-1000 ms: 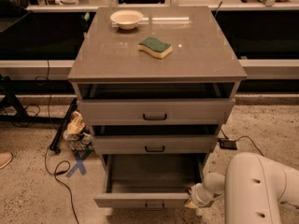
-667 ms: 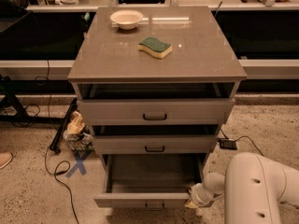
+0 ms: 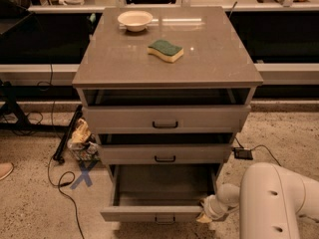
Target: Open bottom drawer
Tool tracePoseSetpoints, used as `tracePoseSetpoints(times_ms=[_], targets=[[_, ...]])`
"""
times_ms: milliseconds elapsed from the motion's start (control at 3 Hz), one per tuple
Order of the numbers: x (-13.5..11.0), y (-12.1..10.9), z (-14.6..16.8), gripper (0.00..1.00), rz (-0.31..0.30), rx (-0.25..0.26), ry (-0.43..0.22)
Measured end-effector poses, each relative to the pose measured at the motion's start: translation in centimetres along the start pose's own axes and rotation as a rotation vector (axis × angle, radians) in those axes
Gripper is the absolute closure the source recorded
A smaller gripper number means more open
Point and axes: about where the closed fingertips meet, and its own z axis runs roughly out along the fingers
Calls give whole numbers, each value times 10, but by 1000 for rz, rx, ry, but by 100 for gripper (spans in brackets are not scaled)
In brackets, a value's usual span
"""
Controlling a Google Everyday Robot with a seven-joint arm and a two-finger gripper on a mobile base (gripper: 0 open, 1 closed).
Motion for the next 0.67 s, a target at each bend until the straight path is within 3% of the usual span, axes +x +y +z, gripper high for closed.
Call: tracePoseSetpoints(times_ms=[333, 667], targets=[[-1, 1, 0, 12, 0, -1, 0], [-1, 1, 0, 0, 0, -2, 0]])
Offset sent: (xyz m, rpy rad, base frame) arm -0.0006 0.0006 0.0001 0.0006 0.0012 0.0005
